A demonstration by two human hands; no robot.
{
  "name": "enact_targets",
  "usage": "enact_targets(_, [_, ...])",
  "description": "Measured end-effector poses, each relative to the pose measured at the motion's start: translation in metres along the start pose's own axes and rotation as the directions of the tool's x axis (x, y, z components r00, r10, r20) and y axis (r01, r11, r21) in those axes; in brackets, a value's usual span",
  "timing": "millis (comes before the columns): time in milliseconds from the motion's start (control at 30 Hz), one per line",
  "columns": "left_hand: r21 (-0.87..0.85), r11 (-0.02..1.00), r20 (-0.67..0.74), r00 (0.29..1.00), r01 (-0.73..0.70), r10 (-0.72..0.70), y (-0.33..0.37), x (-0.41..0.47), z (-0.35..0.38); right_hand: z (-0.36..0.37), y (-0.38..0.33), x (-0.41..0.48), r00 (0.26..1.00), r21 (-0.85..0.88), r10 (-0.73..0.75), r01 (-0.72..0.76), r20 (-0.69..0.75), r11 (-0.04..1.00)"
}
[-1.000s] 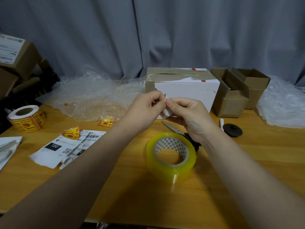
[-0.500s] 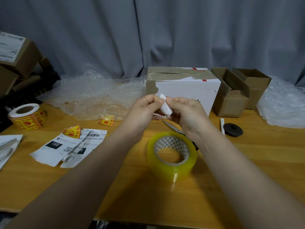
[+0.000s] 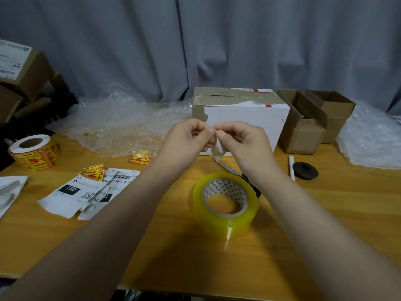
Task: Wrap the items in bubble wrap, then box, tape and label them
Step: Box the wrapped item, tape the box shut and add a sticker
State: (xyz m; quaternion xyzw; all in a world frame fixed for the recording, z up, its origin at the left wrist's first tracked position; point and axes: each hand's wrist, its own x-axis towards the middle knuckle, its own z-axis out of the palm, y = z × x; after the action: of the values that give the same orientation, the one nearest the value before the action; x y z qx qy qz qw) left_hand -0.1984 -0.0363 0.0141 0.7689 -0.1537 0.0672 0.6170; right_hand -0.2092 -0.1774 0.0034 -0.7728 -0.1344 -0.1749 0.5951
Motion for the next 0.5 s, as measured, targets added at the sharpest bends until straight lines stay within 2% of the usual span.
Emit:
enact_targets(133, [-0.022, 0.999, -0.050, 0.998, 0.044, -0.045, -0.0025, 0.0006, -0.0010, -0.0035, -0.0016, -0.0021, 1.000, 0.090, 0.013, -0.014, 0.011, 0.996])
enact_targets(233, [-0.084, 0.996, -0.025, 0.999, 0.028, -0.030, -0.0005, -0.0042, 0.0004, -0.0019, -0.0020, -0.0039, 0.999, 0.012, -0.045, 0.045, -0.012, 0.999])
enact_targets(300, [-0.063, 0.998, 0.010, 1.000, -0.002, 0.002, 0.0004, -0.0064, 0.0014, 0.0002, -0.0030, -0.0039, 0.997, -0.033, -0.078, 0.078, -0.016, 0.996])
enact_targets(500, [-0.062, 0.998, -0.001, 1.000, 0.023, -0.023, 0.0011, -0.0037, -0.0016, 0.0005, -0.0038, -0.0020, 0.997, 0.037, -0.071, 0.071, 0.009, 0.997])
